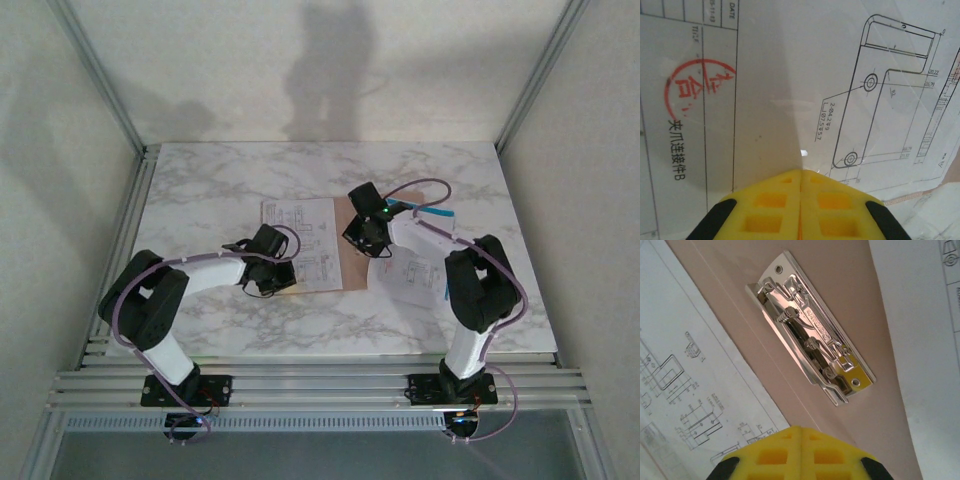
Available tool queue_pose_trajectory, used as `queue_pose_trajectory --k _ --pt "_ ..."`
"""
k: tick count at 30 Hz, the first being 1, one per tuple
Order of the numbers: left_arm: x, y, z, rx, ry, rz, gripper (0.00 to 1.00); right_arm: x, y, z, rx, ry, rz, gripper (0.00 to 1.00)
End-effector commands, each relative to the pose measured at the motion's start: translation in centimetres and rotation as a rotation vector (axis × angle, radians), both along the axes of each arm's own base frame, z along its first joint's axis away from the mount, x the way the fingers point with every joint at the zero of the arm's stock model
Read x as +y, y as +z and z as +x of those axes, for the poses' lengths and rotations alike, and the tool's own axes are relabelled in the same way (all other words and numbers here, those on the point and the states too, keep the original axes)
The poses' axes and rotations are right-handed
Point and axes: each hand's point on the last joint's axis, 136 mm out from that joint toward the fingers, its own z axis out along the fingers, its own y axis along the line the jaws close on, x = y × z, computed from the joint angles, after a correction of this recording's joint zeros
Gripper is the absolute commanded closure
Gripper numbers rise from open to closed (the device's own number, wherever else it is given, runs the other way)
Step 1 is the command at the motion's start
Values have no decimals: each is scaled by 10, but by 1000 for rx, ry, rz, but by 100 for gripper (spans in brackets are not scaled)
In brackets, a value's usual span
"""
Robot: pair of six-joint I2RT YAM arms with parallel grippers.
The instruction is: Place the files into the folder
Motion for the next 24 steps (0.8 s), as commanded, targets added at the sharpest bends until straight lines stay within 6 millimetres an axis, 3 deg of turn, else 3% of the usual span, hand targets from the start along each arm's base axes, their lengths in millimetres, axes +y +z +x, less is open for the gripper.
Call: queue_pose_trajectory --k 1,13,24 --pt "13 -15 -12 32 27 56 94 2 -8 -3 47 -21 -19 100" --pt "19 -18 -15 41 52 78 93 5 -31 0 86 -28 -32 100" --pt "22 -19 -14 48 73 87 93 -8 -44 -8 133 -40 -101 100"
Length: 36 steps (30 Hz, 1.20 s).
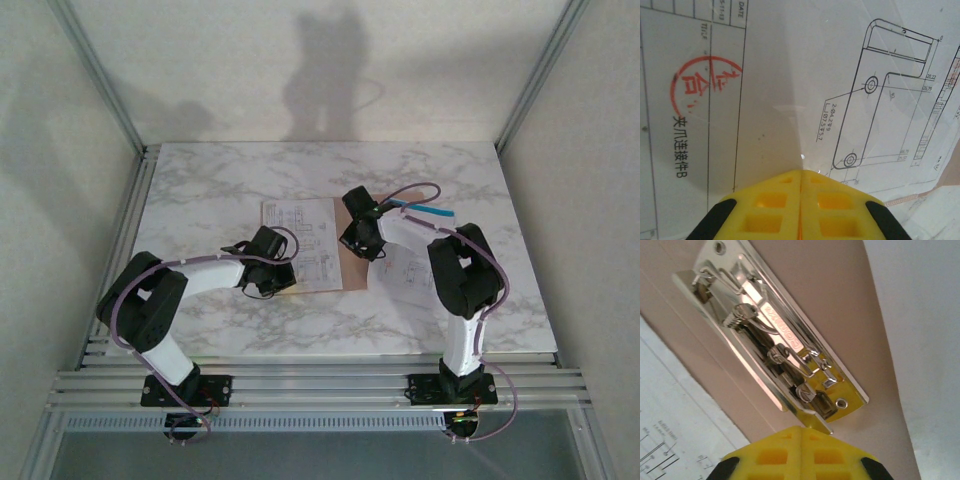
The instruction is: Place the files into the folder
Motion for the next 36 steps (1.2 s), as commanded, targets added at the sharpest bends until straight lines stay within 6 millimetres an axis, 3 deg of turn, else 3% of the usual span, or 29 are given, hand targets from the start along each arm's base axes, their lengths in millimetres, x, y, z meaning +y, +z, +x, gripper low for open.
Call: queue_pose_trajectory --k 1,21,36 --pt "22 -19 -15 53 42 100 93 -9 -7 -4 35 -18 -57 100" --pt "64 -41 -38 165 219 138 96 -48 -36 -13 133 -24 -162 100" --pt "77 -47 -48 201 285 116 96 -81 -61 -30 215 -47 -218 100"
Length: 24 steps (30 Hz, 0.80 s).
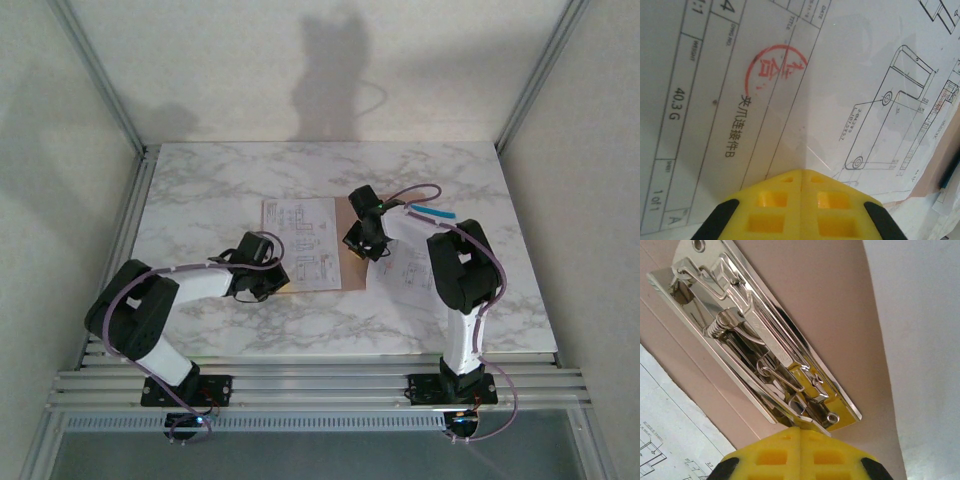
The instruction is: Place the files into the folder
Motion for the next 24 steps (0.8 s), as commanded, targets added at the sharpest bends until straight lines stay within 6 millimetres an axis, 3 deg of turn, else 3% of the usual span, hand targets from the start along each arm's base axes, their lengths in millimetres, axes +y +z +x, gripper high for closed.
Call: queue_pose_trajectory --k 1,4,8,13,19,22,24 --pt "58 -45 -47 208 95 216 97 -72 -52 -32 155 -64 -252 100" --pt "58 -44 -47 206 95 212 96 -67 -46 -25 131 -59 -231 100" --pt "57 -43 -46 201 95 206 96 -57 -20 -6 59 -52 -189 100" --pt "57 -43 -46 197 85 210 96 -27 30 20 -57 -37 -66 100" --pt "55 -42 -44 192 65 215 96 8 100 35 -172 -59 144 99" --pt "54 -40 -41 183 64 211 96 1 135 36 -261 -83 163 78" --pt "52 -38 -39 178 60 207 96 -6 142 30 -278 -95 151 60"
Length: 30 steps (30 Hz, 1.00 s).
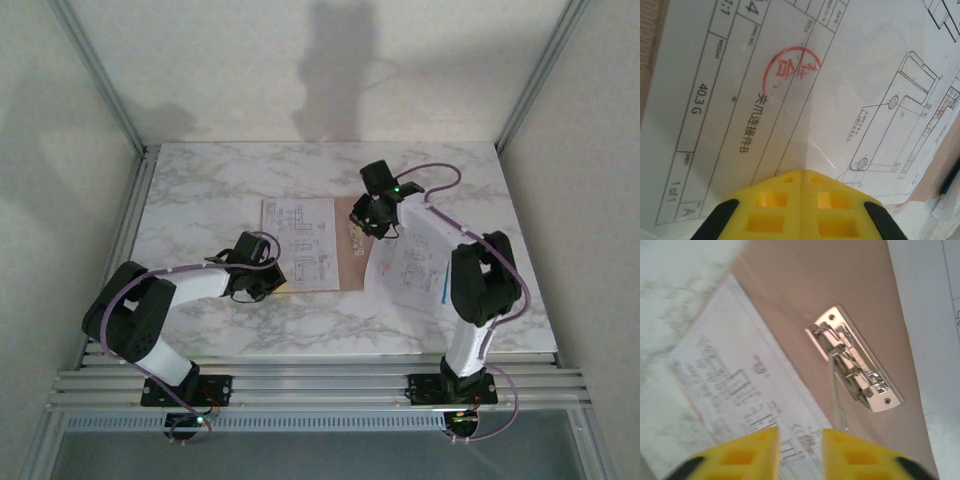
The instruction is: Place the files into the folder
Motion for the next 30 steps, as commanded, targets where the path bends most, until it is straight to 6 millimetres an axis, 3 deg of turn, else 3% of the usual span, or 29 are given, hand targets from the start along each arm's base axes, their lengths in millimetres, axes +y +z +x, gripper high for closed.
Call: queue_pose_trajectory --k 1,3,6,9,13,19,25,30 --pt "44 -38 -36 165 41 196 96 -12 26 -7 -53 -49 10 51" --pt "42 -37 -34 160 35 195 96 -13 16 -17 -33 -64 37 39" --pt "42 -35 -31 155 29 197 96 -4 -7 -32 25 -100 137 31" --pt "41 -34 -30 153 28 195 96 11 -24 -42 81 -122 199 27" --pt "40 -34 -30 153 24 196 96 25 -34 -36 103 -113 207 27" --pt "40 -33 -29 151 24 196 96 45 -41 -5 121 -122 236 29" --pt "42 -33 -31 150 28 199 96 47 -34 50 75 -127 214 32" --pt "43 -32 -32 146 32 199 96 45 -31 82 64 -118 178 33"
